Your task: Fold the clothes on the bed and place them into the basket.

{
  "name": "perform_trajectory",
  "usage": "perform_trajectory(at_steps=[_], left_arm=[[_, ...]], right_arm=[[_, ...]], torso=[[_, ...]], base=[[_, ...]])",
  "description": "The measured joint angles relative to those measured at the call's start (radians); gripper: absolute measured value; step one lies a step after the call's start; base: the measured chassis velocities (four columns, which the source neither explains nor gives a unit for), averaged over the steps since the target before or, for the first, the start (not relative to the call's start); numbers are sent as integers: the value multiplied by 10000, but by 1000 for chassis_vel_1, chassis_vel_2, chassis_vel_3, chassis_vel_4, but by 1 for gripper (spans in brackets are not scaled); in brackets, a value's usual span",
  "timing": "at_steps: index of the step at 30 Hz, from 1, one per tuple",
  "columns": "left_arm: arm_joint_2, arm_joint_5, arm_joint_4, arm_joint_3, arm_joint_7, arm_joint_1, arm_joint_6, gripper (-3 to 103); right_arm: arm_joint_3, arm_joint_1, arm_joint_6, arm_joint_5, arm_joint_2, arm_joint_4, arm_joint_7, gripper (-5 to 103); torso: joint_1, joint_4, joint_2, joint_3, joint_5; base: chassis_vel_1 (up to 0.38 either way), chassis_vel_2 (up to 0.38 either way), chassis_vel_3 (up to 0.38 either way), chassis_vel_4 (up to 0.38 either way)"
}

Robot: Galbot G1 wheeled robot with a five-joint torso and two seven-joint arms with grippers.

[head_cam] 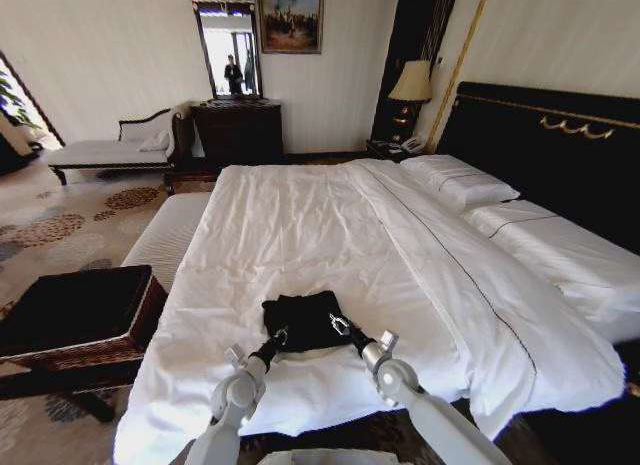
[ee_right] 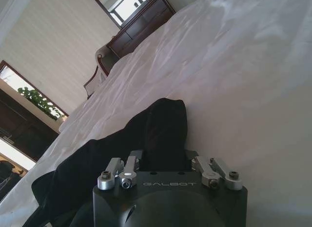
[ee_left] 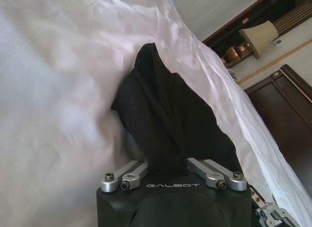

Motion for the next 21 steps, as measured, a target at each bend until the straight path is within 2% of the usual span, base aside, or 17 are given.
perform_trajectory(at_steps=[2,4,7,9,11,14,17,19,21], left_arm=[[11,8,-47,-15,-4,26,-1,9],[18,9,-66,-24,-6,33,-2,9],[41,22,-126,-40,-9,65,-7,9],[44,34,-146,-41,-14,75,-12,9],[49,74,-216,-43,-22,99,-19,9],[112,166,-632,-11,-30,187,-42,9],[295,218,-1621,172,-108,349,-53,9],[482,209,-2448,243,-191,501,-22,9],[561,184,-2781,243,-237,579,9,9]], right_arm=[[-34,-41,131,-11,-6,55,-106,31],[-45,-64,196,-11,-17,100,-158,31],[-79,-133,386,-27,-45,255,-262,15],[-94,-150,447,-64,-52,295,-272,15],[-128,-176,598,-177,-71,371,-277,8],[-198,-240,1013,-488,-174,758,-200,8],[-265,-213,1414,-1152,-362,1417,196,8],[-267,-103,1487,-1513,-511,1935,478,8],[-264,-44,1489,-1700,-578,2163,683,8]], torso=[[-1,0,0,0,0],[-1,0,0,0,0],[0,0,0,0,0],[0,1,0,0,1],[0,1,0,0,0],[0,2,-1,1,2],[0,0,0,0,2],[-1,0,0,-1,1],[0,1,0,0,1]], base=[[0,0,0,0],[0,0,0,0],[0,0,0,0],[0,0,0,0],[0,0,0,0],[0,0,0,0],[0,0,0,0],[0,0,0,0],[0,0,0,0]])
